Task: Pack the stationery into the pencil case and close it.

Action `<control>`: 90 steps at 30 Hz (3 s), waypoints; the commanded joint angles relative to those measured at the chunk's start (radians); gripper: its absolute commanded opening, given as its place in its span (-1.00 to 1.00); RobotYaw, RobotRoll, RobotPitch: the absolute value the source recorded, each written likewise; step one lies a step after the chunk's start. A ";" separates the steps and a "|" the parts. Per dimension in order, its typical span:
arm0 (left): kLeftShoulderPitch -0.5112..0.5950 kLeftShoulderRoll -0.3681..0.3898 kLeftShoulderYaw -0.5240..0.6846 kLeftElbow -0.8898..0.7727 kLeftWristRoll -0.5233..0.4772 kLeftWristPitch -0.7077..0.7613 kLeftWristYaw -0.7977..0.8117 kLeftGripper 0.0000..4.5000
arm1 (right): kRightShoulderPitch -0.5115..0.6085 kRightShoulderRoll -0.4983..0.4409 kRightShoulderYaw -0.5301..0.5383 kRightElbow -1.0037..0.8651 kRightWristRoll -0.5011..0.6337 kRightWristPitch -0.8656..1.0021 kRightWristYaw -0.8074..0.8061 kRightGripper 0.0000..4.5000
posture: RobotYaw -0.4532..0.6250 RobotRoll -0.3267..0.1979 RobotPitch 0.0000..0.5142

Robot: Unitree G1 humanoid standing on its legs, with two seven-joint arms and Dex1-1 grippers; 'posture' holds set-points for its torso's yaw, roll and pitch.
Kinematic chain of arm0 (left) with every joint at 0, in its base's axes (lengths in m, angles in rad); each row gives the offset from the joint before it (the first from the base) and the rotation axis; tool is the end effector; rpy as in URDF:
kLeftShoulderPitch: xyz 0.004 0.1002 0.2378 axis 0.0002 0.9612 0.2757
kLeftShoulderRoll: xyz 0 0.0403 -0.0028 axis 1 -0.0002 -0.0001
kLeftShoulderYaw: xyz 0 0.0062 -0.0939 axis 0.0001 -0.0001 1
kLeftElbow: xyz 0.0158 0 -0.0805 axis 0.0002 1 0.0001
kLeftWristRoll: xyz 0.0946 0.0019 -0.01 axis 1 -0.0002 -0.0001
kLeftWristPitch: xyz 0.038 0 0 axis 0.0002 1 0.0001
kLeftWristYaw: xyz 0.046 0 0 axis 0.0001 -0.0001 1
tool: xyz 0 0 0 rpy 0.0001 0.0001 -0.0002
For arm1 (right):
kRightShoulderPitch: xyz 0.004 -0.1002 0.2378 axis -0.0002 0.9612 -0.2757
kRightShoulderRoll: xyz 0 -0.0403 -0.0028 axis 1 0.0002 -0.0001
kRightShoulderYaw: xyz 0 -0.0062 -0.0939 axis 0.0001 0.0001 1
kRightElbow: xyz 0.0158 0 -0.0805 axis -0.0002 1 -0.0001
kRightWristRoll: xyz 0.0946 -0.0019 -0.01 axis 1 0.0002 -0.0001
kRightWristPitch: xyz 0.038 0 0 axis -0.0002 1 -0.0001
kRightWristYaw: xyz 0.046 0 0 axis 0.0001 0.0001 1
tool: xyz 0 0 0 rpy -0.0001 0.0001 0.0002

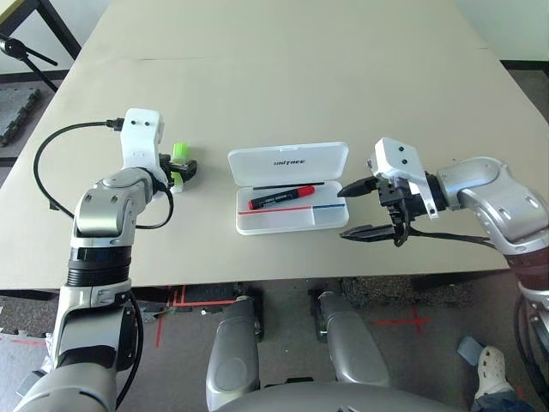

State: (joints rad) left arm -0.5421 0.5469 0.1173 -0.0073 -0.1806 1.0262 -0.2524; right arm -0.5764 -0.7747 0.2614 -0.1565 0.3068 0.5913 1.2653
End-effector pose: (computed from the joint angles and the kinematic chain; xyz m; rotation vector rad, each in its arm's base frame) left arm 0.2660 0.2408 0.1724 0.2001 0.4552 -0.0428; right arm 0.2638 -0.1969 0.1970 -0.5148 0.3717 1.3898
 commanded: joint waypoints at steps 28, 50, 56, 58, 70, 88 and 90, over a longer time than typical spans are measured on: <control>0.463 0.448 0.067 -0.243 -0.129 -0.342 -0.623 -0.52 | -0.025 0.028 -0.001 0.097 -0.041 -0.081 -0.012 1.00 | -0.12 0.25 -0.05; 0.257 0.456 -0.151 -0.545 -0.274 -0.378 -0.808 -0.52 | 0.082 -0.090 -0.176 0.273 -0.026 -0.161 0.007 1.00 | -0.18 0.25 -0.08; 0.149 0.403 -0.289 -0.514 -0.211 -0.387 -0.798 -0.52 | 0.108 -0.109 -0.205 0.290 -0.030 -0.167 -0.006 1.00 | -0.22 0.25 -0.09; 0.109 0.380 -0.327 -0.490 -0.177 -0.395 -0.789 -0.52 | 0.112 -0.116 -0.215 0.299 -0.031 -0.171 -0.008 1.00 | -0.24 0.25 -0.09; 0.004 0.237 -0.496 -0.384 -0.037 -0.430 -0.784 -0.52 | 0.114 -0.119 -0.261 0.334 -0.042 -0.182 -0.084 1.00 | -0.29 0.25 -0.11; 0.027 0.203 -0.518 -0.337 0.029 -0.461 -0.796 -0.18 | 0.028 -0.038 -0.321 0.402 -0.036 -0.154 -0.318 1.00 | -0.34 0.25 -0.11; 0.032 0.199 -0.509 -0.344 0.023 -0.461 -0.791 0.13 | 0.019 -0.024 -0.329 0.395 -0.034 -0.127 -0.351 1.00 | -0.34 0.25 -0.11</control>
State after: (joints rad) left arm -0.5301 0.7503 -0.3927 -0.3371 -0.1587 0.5682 -1.0403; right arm -0.5567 -0.8049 -0.0480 0.2379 0.2712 0.4382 0.9399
